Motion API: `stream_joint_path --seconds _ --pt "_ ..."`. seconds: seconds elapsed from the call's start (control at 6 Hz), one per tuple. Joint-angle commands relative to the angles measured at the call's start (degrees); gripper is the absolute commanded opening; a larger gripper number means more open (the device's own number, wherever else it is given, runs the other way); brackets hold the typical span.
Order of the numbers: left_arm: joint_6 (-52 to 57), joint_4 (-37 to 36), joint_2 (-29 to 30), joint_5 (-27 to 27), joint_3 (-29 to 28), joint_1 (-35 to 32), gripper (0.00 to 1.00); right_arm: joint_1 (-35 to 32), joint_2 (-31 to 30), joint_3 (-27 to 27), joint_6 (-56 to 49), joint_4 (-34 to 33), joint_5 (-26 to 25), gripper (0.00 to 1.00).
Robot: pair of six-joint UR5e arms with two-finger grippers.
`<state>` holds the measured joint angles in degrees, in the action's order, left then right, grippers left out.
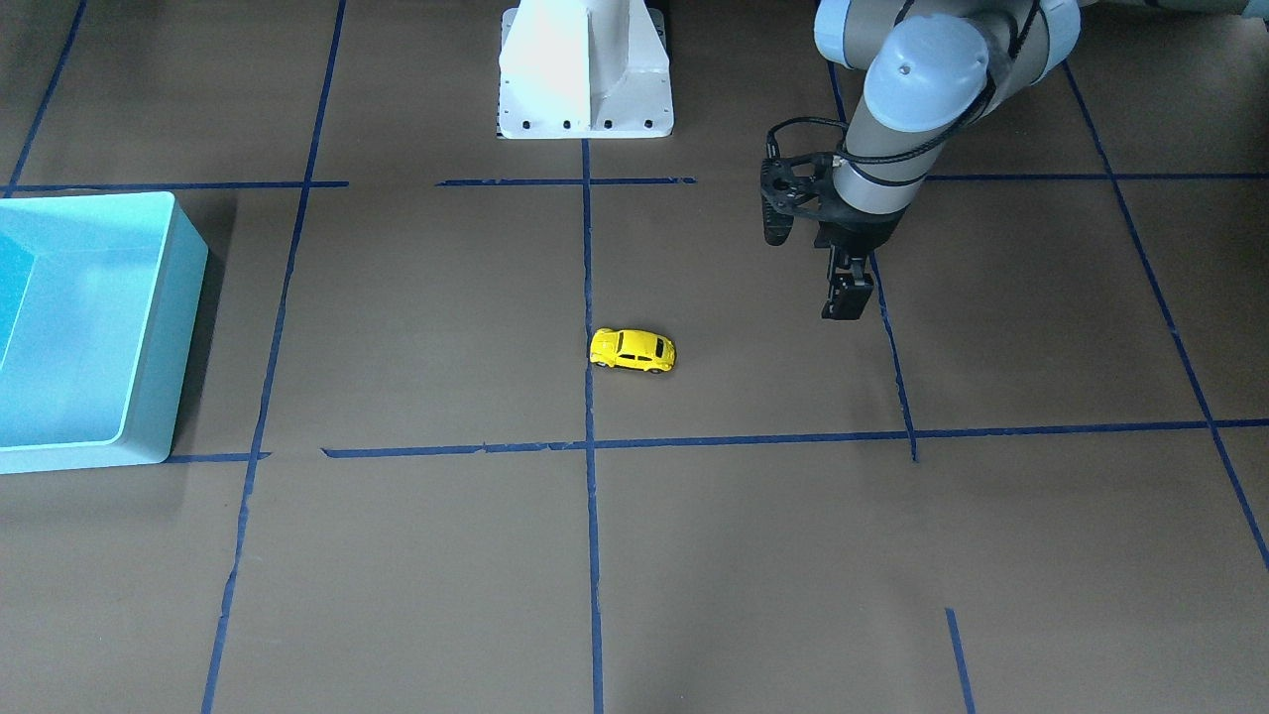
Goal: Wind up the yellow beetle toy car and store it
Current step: 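Move the left gripper toward the yellow beetle toy car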
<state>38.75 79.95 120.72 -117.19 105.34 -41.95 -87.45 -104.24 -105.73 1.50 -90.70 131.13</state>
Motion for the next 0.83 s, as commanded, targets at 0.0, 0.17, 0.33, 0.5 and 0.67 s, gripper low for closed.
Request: stream_joint_path --seconds 0.0,0.17,0.33,0.5,0.67 --pt "0.54 0.38 7.57 -0.49 -7.65 0.38 1.00 0.00 0.00 0.00 0.00 0.00 -0.09 1.00" --pt "-2.24 0.47 11.86 -0.41 -12.65 1.43 1.00 0.00 0.00 0.08 0.00 0.00 -0.09 1.00" --pt "-4.27 3.43 14.87 -0.41 -17.57 1.78 1.00 0.00 0.00 0.09 0.00 0.00 -0.09 1.00" --pt "-5.77 7.63 16.29 -0.49 -21.10 2.83 1.00 0.00 0.00 0.09 0.00 0.00 -0.18 1.00" --pt "-7.70 9.94 16.13 -0.32 -21.49 4.76 1.00 0.00 0.00 0.09 0.00 0.00 -0.09 1.00"
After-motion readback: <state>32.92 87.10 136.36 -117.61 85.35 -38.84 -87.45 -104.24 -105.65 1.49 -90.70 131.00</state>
